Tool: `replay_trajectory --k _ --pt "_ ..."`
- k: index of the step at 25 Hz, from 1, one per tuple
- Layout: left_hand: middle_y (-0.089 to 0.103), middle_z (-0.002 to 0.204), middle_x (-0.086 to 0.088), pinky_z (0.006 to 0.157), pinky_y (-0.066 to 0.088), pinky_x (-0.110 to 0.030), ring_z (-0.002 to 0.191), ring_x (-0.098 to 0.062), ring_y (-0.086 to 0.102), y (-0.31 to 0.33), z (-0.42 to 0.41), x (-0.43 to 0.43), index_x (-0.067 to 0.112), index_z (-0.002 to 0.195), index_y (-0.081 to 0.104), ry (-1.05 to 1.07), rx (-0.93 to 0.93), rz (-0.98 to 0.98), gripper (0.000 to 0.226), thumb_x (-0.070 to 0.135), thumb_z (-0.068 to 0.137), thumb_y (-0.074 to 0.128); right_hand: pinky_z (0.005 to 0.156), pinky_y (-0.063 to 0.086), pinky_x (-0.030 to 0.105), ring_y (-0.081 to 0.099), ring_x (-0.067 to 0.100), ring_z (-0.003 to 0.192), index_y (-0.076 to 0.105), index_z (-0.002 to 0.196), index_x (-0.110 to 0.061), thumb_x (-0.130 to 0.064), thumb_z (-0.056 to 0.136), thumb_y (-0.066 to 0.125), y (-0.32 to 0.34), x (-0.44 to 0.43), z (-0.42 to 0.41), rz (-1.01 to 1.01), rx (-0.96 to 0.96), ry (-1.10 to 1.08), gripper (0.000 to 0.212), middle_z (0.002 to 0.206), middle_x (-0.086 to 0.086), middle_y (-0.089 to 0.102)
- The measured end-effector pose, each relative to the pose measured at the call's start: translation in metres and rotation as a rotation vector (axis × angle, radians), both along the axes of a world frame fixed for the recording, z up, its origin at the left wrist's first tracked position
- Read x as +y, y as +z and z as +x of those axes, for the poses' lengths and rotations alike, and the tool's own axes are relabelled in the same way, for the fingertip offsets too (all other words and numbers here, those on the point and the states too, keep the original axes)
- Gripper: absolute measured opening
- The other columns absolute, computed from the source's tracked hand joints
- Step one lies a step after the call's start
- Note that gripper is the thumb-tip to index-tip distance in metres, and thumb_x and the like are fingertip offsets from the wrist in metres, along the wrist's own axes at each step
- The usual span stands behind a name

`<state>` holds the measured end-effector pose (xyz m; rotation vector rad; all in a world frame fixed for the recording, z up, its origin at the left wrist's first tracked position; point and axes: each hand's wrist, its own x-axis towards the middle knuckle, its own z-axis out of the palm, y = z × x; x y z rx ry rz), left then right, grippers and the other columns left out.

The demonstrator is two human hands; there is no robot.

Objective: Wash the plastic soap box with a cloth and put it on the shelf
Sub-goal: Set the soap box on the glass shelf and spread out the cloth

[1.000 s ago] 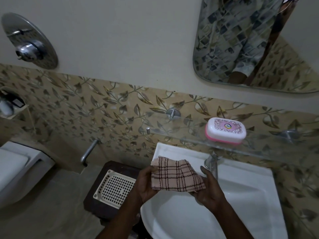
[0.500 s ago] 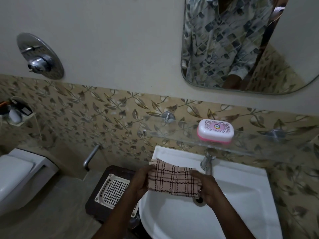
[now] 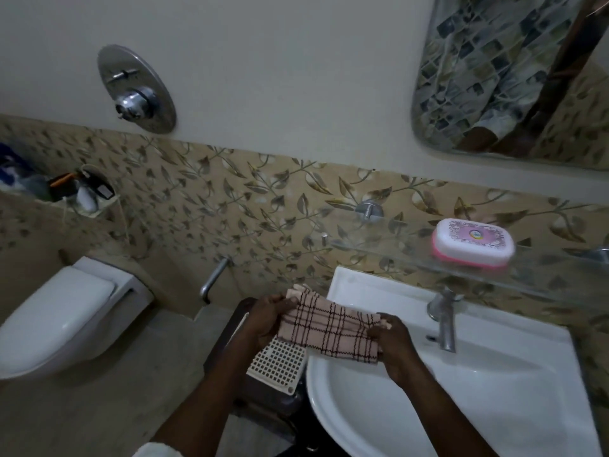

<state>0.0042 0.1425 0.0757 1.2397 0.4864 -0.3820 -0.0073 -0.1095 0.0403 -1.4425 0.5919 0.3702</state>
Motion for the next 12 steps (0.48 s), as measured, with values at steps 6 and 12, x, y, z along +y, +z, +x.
replay_trajectory --k 6,12 --pt "0.061 0.109 -0.033 0.088 0.052 -0.054 0.095 -0.037 0.060 -0.050 0.024 0.118 -0.016 0.117 0.059 0.109 0.081 0.203 0.027 -0.006 0.092 0.056 0.080 0.056 0.044 0.063 0.036 0.104 0.049 0.123 -0.005 0.006 0.083 0.061 -0.034 0.135 0.022 -0.165 0.026 -0.039 0.042 0.119 0.024 0.060" --pt "0.069 0.097 -0.023 0.067 0.057 -0.035 0.077 -0.027 0.064 -0.151 0.035 0.181 -0.010 0.116 0.065 0.028 0.043 0.549 0.042 -0.023 0.078 0.053 0.077 0.041 0.024 0.062 0.028 0.095 0.044 0.123 0.000 0.012 0.082 0.051 -0.128 0.231 0.015 -0.526 -0.058 -0.014 0.043 0.109 0.020 0.063"
